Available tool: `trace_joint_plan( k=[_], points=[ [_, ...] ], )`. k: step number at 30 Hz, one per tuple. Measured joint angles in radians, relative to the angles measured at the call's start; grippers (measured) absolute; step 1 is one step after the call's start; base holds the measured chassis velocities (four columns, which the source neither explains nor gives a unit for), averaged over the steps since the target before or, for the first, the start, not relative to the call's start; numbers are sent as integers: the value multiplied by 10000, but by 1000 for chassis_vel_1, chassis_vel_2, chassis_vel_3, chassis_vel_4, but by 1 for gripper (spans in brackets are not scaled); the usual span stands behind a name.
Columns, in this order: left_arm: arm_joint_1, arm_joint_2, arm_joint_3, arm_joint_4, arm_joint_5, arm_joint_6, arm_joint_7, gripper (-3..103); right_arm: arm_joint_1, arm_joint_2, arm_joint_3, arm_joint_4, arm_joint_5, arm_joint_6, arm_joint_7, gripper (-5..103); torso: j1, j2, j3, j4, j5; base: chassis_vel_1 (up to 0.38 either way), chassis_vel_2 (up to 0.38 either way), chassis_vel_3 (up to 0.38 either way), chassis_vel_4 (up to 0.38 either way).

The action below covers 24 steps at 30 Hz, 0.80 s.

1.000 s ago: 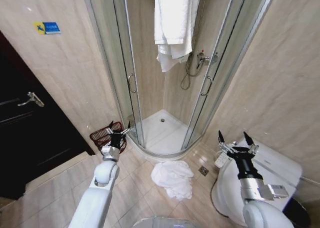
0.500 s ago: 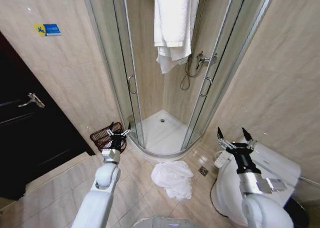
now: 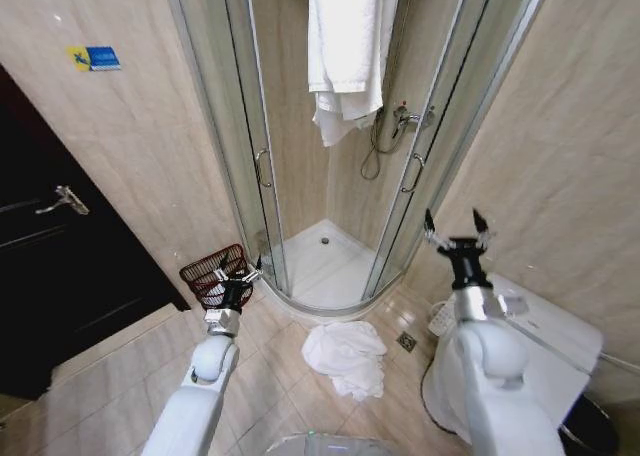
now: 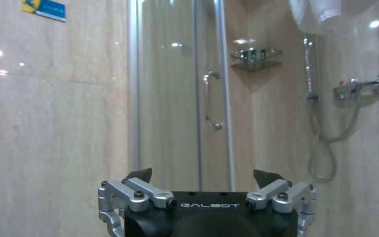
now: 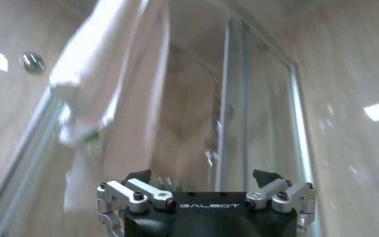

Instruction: Discard the used towel into the hamper.

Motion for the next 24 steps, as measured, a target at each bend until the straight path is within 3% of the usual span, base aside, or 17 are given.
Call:
trace_joint_plan(
  k=[2,4,6,11,12,14,17,22,24],
  points=[
    [22,-4,-38,-26,2,1,-20,100,217,-221,-81,-14,164,-21,63,100,-1,-2,-1,0,0,0,0,0,0],
    [105,-56,-192,-155,27,24,-93,100,1231,-1121,-422,-93,934,-141,249,100,-6,-11,-7,-1,1,0,0,0,0],
    [119,-82,-222,-160,43,29,-110,100,1511,-1295,-521,-128,1132,-195,279,100,-7,-13,-8,-3,2,0,0,0,0],
    [317,-360,-360,-168,252,30,-263,100,4615,-2377,-1879,-511,2652,-962,785,100,-13,-27,-15,0,-4,0,0,0,0],
    [317,-360,-360,-168,252,30,-263,100,4615,-2377,-1879,-511,2652,-962,785,100,-13,-27,-15,0,-4,0,0,0,0],
    [377,-409,-418,-232,295,34,-290,100,6210,-2784,-2907,-1046,3172,-1108,946,100,-14,-32,-17,-2,2,0,0,0,0],
    [382,-417,-452,-255,310,35,-301,100,6836,-2897,-3275,-1302,3324,-1080,957,100,-15,-34,-17,-1,2,0,0,0,0],
    [334,-437,-632,-359,263,57,-340,100,10551,-2975,-5377,-2731,4391,-867,971,100,-19,-41,-22,-1,-1,0,0,0,0],
    [322,-436,-644,-360,219,12,-354,100,11004,-2870,-5589,-2934,4382,-903,976,100,-20,-42,-22,-1,2,0,0,0,0]
  ],
)
